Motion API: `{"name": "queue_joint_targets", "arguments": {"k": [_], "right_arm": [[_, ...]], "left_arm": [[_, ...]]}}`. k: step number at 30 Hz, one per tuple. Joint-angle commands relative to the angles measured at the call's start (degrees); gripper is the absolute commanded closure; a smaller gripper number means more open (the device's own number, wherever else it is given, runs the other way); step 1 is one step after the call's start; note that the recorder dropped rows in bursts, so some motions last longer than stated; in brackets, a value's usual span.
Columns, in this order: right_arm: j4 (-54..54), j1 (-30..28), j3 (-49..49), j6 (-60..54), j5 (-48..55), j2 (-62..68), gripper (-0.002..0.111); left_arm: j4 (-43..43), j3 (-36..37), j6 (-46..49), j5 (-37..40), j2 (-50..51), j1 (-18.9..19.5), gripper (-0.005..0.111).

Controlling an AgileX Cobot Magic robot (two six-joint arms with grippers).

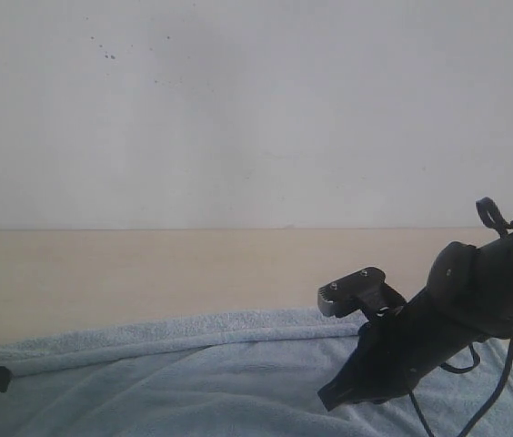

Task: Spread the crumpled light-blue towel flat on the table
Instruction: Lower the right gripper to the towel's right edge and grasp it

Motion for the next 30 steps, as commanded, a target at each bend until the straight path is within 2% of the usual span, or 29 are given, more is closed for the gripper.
{"name": "queue_joint_targets", "arguments": {"k": [1, 5, 10, 12, 14, 16, 17, 21, 27, 29, 30], "right_arm": [[-0.5, 0.2, 0.3, -0.5, 0.3, 1.6, 0.108], [-0.5, 0.2, 0.3, -0.5, 0.3, 1.6, 0.108], [-0.5, 0.2, 0.3, -0.5, 0.3, 1.6, 0.108], [-0.5, 0.2, 0.3, -0.5, 0.3, 1.6, 0.108], [-0.5, 0.2, 0.3, -0.5, 0.1, 1.6, 0.108], [-0.5, 0.2, 0.3, -0.5, 0.0, 1.6, 0.108], [-0.5, 0.2, 0.3, -0.5, 0.0, 1.6, 0.108], [-0.5, 0.2, 0.3, -0.8, 2.2, 1.6, 0.108], [-0.5, -0.2, 0.3, -2.3, -3.8, -7.1, 0.108], [-0.7, -1.4, 0.3, -2.3, -3.8, -10.9, 0.101], [-0.7, -3.7, 0.3, -1.1, -2.5, -13.5, 0.087]], "left_arm": [[0.1, -0.3, 0.1, -3.9, 2.0, 0.2, 0.102], [0.1, -0.5, 0.1, -7.5, 4.3, 0.2, 0.102], [0.1, -2.6, 0.1, -7.7, 6.7, 0.2, 0.102], [0.1, -3.1, 0.1, -6.0, 6.7, 0.2, 0.102], [0.1, -3.0, 0.1, 0.2, 6.6, 0.2, 0.102], [0.1, -0.9, 0.1, 5.8, 6.6, 0.2, 0.102], [0.0, 0.2, 0.3, 5.7, 6.4, 0.0, 0.102], [-1.7, 4.3, 0.3, 4.2, 3.9, 0.0, 0.102], [-1.0, 2.3, 0.7, 4.1, -5.9, 0.2, 0.102], [-1.0, 1.4, 0.9, 4.7, -8.2, 0.2, 0.102], [-1.0, 1.0, 0.9, 5.1, -9.8, 0.2, 0.102]]}}
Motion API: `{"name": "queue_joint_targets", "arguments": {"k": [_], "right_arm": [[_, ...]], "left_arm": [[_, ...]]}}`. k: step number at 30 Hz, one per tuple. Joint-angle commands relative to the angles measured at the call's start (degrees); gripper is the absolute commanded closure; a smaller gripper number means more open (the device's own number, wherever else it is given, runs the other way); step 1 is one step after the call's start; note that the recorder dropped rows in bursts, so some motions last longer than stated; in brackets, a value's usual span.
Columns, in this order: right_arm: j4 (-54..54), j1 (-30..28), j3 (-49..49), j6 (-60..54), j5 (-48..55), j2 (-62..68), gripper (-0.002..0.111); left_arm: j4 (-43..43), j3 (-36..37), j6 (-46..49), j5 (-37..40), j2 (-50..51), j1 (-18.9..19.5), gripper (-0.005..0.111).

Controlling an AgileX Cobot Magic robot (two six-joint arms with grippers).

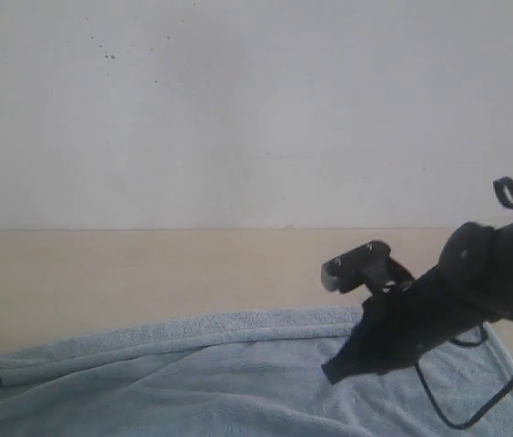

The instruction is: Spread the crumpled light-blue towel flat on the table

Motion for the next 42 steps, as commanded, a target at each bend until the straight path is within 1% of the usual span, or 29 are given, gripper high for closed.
{"name": "queue_joint_targets", "arguments": {"k": [1, 2, 3, 4, 7, 8, 10, 14, 15, 16, 19, 24, 28, 32, 35, 40, 42], "right_arm": [[-0.6, -5.3, -0.1, 1.2, 0.6, -8.9, 0.079], [-0.6, -9.6, -0.1, 2.6, 1.9, -9.7, 0.066], [-0.6, -12.0, -0.1, 3.4, 2.3, -10.0, 0.064], [-0.6, -16.5, -0.1, 4.8, 2.7, -9.5, 0.066], [0.4, -22.1, -0.1, 5.4, 2.5, -7.9, 0.076], [2.6, -23.9, -0.1, 5.1, 2.9, -5.9, 0.082], [5.0, -23.6, -1.0, 1.8, 3.0, -1.9, 0.082], [6.3, -23.7, -5.4, 3.2, 2.8, 4.2, 0.085], [7.0, -23.7, -5.9, 3.3, 1.9, 4.7, 0.087], [7.1, -23.7, -6.8, 3.3, 0.3, 5.6, 0.095], [7.1, -23.7, -7.9, 3.3, -0.6, 6.6, 0.108], [7.1, -23.7, -9.5, 3.3, 2.0, 8.6, 0.106], [7.1, -23.7, -9.9, 3.3, 1.6, 9.7, 0.106], [7.1, -23.5, -12.5, 3.0, 1.6, 10.1, 0.106], [7.1, -23.0, -16.1, 2.8, 1.5, 10.7, 0.106], [7.1, -22.3, -25.9, 2.8, 7.4, 14.0, 0.106], [6.8, -22.3, -28.4, 2.8, 9.4, 13.9, 0.106]], "left_arm": [[0.0, -1.5, 0.5, 1.5, -5.6, 0.2, 0.102], [0.0, -1.5, 0.5, 1.8, -5.8, 0.2, 0.102], [0.0, -1.5, 0.5, 1.8, -5.8, 0.2, 0.102], [0.0, -1.5, 0.5, 2.0, -5.8, 0.2, 0.102], [-0.5, -1.5, 0.5, 1.6, -5.8, 0.2, 0.102], [-0.6, -1.5, 0.5, 1.3, -5.8, 0.2, 0.102], [-0.6, -1.5, 0.5, 1.2, -5.8, 0.2, 0.102], [-0.6, -1.5, 0.5, 1.2, -5.8, 0.2, 0.102], [-0.6, -1.5, 0.5, 1.1, -5.8, 0.2, 0.102], [-0.6, -1.5, 0.5, 0.9, -5.8, 0.2, 0.102], [-0.6, -1.5, 0.5, 0.9, -5.8, 0.2, 0.102], [-0.6, -1.5, 0.5, 0.9, -5.8, 0.2, 0.102], [-0.6, -1.5, 0.5, 0.8, -5.8, 0.2, 0.102], [-0.6, -1.5, 0.5, 0.7, -5.8, 0.2, 0.102], [-0.6, -1.5, 0.5, 0.6, -5.8, 0.2, 0.102], [-0.6, -1.5, 0.5, 0.3, -5.8, 0.2, 0.102], [-0.6, -1.5, 0.5, 0.3, -5.8, 0.2, 0.102]]}}
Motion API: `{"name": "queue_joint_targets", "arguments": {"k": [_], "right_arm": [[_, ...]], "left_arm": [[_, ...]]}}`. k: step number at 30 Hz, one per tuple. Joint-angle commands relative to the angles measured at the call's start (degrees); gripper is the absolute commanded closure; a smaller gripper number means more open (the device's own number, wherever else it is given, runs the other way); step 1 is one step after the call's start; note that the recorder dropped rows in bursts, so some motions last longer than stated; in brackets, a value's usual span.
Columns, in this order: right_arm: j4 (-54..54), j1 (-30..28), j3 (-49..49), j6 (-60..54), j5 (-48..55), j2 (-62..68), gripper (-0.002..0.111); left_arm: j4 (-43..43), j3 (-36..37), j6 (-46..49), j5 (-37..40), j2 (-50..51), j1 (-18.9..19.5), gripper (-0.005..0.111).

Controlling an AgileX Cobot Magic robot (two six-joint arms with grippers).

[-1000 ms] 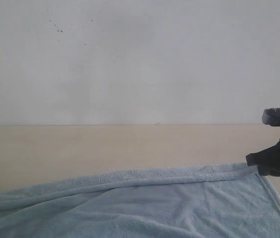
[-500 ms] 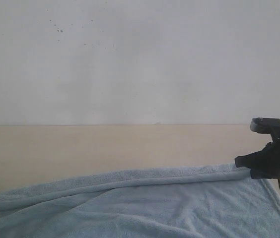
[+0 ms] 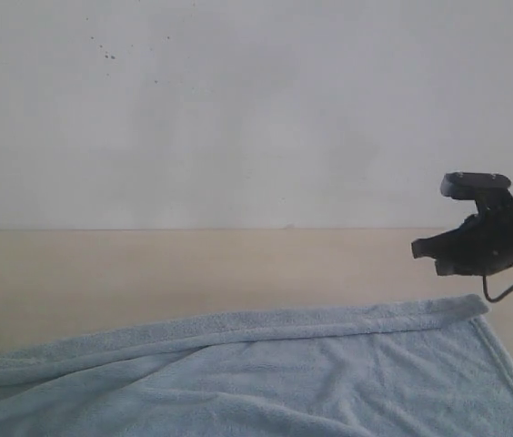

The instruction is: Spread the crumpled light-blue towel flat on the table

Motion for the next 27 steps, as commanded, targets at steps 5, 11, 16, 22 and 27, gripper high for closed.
{"name": "queue_joint_targets", "arguments": {"k": [5, 11, 16, 22, 27], "right_arm": [[-2.4, -2.4, -4.0, 0.5, 12.5, -2.2, 0.106], [-0.5, -7.3, 8.2, 0.4, 8.6, -6.3, 0.106], [2.9, -7.6, 12.6, -3.7, 8.1, -7.4, 0.107], [2.9, -7.6, 14.1, -4.7, 5.5, -7.0, 0.107], [3.1, -7.6, 13.9, -5.2, 3.7, -4.3, 0.107]], "left_arm": [[-0.6, -0.1, 0.3, -1.7, -0.4, 0.2, 0.102], [-0.6, -0.1, 0.3, -1.9, -0.4, 0.2, 0.102], [-1.7, -0.1, 0.3, -3.2, -0.4, 0.2, 0.102], [-1.7, -0.1, 0.3, -2.9, -0.4, 0.1, 0.102], [-1.7, -0.1, 0.3, -2.8, -0.4, 0.1, 0.102]]}}
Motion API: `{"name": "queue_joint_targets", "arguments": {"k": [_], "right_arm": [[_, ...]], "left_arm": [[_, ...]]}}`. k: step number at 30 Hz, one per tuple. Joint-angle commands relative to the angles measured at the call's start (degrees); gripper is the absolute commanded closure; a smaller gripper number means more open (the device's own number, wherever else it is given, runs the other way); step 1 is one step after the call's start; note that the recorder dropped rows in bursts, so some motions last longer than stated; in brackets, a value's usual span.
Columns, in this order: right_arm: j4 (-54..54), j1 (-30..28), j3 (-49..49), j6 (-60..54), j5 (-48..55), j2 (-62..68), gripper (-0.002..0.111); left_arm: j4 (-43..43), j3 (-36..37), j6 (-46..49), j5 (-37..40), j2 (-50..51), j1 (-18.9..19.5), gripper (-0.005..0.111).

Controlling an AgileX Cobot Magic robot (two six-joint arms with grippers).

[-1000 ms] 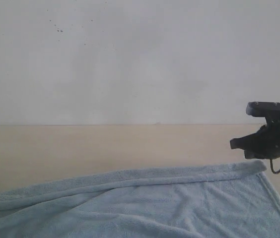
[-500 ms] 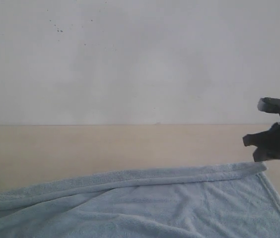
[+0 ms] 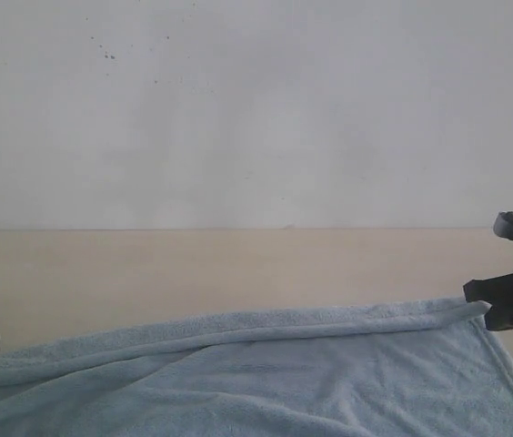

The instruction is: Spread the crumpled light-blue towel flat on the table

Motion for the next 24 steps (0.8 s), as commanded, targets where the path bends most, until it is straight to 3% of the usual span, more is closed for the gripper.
{"name": "queue_joint_targets", "arguments": {"k": [1, 17, 24], "right_arm": [[0.3, -0.1, -0.1, -0.8, -1.7, 2.5, 0.107], [4.7, 5.7, -8.5, -4.3, -1.6, 8.5, 0.107], [4.8, 10.3, -17.8, -1.9, -1.5, 10.3, 0.107]], "left_arm": [[-0.6, -0.1, 0.2, -0.3, -0.4, 0.1, 0.102], [-0.6, -0.1, 0.2, -0.3, -0.4, 0.1, 0.102], [-0.6, -0.1, 0.2, -0.3, -0.4, 0.1, 0.102]]}}
